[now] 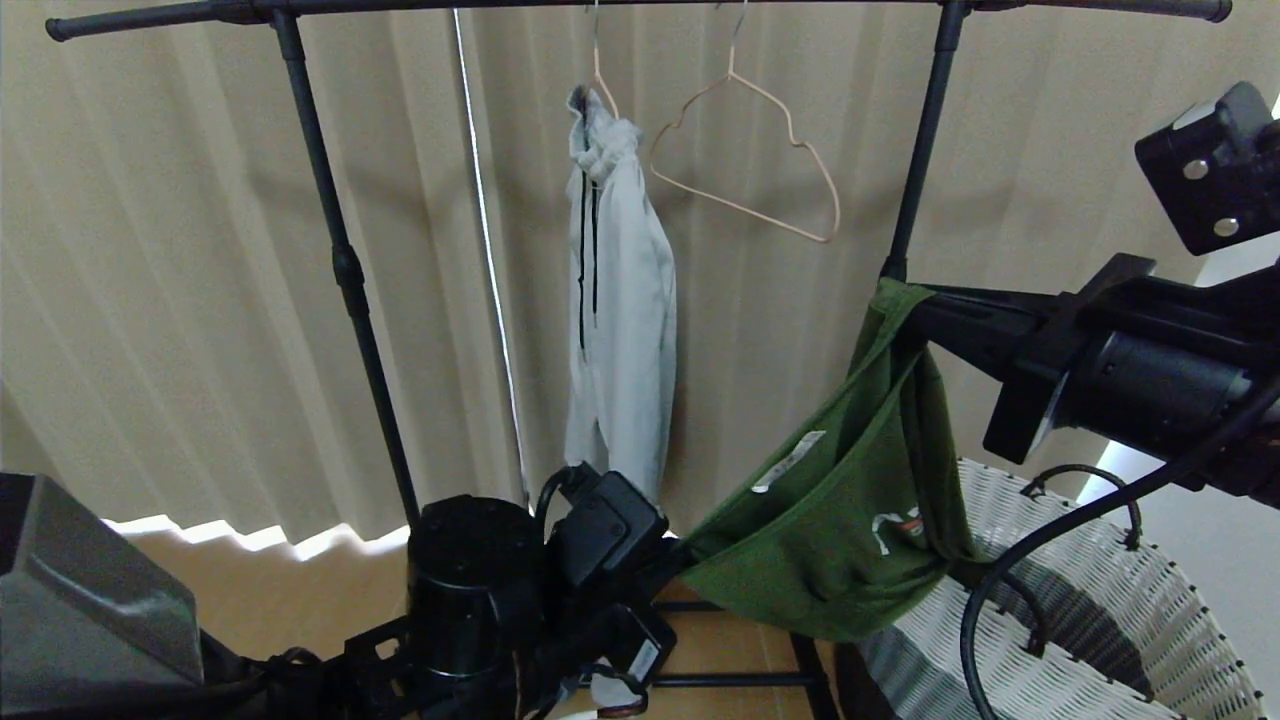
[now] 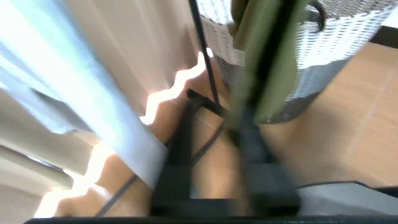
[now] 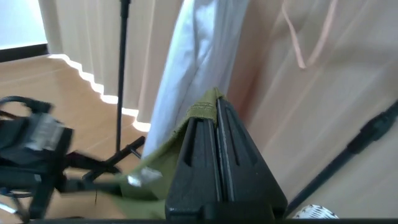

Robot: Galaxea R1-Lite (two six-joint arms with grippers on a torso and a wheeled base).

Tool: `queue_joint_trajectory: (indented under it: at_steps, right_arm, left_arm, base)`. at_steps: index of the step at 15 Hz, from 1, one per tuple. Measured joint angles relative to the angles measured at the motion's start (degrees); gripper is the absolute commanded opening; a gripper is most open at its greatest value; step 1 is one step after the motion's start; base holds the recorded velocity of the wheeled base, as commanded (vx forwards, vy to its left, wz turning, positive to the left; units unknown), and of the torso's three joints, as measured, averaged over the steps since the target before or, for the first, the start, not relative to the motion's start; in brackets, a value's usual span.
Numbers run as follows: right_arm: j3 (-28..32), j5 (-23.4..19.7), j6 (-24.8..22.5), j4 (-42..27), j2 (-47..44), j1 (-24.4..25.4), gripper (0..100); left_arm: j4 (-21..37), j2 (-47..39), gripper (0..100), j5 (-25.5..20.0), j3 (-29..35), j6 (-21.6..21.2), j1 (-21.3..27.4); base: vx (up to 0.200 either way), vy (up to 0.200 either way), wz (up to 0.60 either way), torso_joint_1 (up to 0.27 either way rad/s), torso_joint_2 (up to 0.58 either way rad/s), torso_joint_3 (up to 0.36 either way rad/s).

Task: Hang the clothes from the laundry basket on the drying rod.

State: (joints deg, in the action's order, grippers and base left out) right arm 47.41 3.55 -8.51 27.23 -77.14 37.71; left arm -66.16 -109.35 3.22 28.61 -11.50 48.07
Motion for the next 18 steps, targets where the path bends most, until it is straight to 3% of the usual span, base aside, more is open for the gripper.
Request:
queue_joint_trajectory:
  at_steps: [2,4,6,10,14,18]
  right_arm:
    - [0.0,0.0,0.1,0.0,0.0,-1.6,0]
    - [0.0,0.0,0.3,0.8,0.0,-2.4,0]
    - [0.0,-0.1,0.1,3.8,0.0,-2.6,0]
    - [1.1,-0.2,0.1,8.9,0.0,-2.6,0]
    - [5.3,-0.2,0.1,9.6,0.0,-2.7,0]
    - [3.9,-0.1,0.2,9.7,0.0,-2.7,0]
  left_arm:
    - [-6.9,0.5,0,0.5,-3.0,-3.8,-1.0]
    - [-7.8,2.3,0,0.7,-3.6,-5.6,-3.5]
    - [-3.2,6.0,0,0.7,-1.6,-5.9,-6.1]
    - [13.3,16.8,0,0.7,8.8,-5.7,-10.0]
    - [19.5,23.3,0,1.0,21.5,-5.8,-11.2]
    - [28.0,27.8,0,3.0,24.4,-5.7,-10.6]
  base:
    - [0.0,0.0,0.0,0.0,0.0,0.0]
    - [0.0,0.0,0.0,0.0,0.0,0.0]
    - [0.0,0.0,0.0,0.0,0.0,0.0]
    - [0.0,0.0,0.0,0.0,0.0,0.0]
    - [0.0,0.0,0.0,0.0,0.0,0.0]
    - [0.0,0.0,0.0,0.0,0.0,0.0]
